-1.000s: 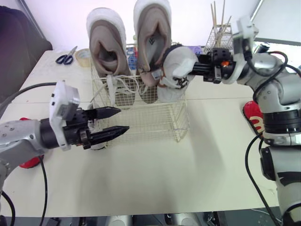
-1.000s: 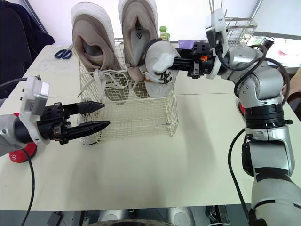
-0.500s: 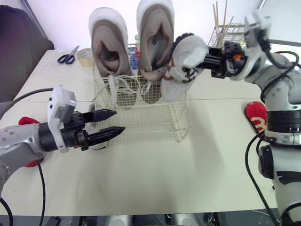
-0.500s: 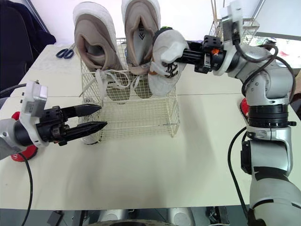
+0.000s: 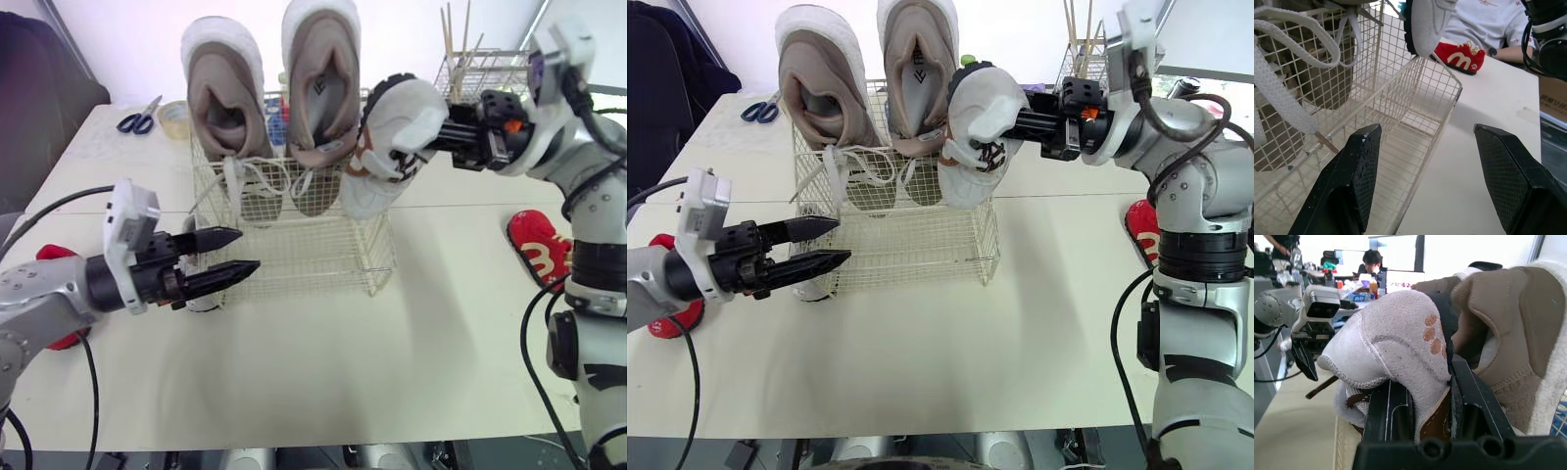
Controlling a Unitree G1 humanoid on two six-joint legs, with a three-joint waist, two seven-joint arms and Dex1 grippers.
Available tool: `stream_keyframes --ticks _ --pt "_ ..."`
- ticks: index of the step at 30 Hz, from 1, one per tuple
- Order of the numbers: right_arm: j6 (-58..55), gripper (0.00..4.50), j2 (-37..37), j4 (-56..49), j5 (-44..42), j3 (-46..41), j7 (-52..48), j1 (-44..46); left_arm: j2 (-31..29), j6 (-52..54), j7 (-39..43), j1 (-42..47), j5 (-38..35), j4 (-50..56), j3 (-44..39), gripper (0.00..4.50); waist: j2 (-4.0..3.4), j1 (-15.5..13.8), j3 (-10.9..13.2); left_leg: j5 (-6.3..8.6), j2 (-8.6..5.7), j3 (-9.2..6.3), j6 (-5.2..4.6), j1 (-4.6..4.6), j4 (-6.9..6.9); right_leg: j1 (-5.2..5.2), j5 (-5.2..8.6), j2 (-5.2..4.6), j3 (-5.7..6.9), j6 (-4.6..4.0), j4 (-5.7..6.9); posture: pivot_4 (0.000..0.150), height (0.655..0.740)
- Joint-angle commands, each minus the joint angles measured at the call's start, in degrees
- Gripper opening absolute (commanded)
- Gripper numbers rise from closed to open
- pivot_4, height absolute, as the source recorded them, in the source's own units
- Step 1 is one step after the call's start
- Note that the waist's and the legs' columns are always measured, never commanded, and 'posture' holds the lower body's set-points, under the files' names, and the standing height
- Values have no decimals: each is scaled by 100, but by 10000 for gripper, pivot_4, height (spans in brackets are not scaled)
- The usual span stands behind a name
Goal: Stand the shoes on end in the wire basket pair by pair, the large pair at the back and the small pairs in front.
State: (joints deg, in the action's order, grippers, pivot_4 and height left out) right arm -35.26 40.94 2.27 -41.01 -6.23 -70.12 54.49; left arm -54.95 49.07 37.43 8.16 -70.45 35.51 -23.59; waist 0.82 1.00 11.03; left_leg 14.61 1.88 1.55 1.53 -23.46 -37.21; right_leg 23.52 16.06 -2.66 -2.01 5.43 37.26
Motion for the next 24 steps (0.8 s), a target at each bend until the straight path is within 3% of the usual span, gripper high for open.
stream_keyframes --ticks 1,10,24 --pt "390 3632 -238 100 301 149 87 35 12 -134 51 137 19 2 -31 30893 0 18 -1 0 0 0 0 3 0 -2 0 1 0 0 0 1500 7400" --pt "934 3632 -480 499 781 373 -5 230 81 -113 -63 139 -12 49 -38 30893 0 27 -2 0 2 2 0 11 0 -3 0 4 0 0 11 1500 7400" --pt "958 3632 -469 489 746 260 -15 372 149 -104 -139 249 -27 20 66 30893 -1 3 -1 -1 0 0 2 7 -2 -2 -1 -1 0 0 12 1500 7400"
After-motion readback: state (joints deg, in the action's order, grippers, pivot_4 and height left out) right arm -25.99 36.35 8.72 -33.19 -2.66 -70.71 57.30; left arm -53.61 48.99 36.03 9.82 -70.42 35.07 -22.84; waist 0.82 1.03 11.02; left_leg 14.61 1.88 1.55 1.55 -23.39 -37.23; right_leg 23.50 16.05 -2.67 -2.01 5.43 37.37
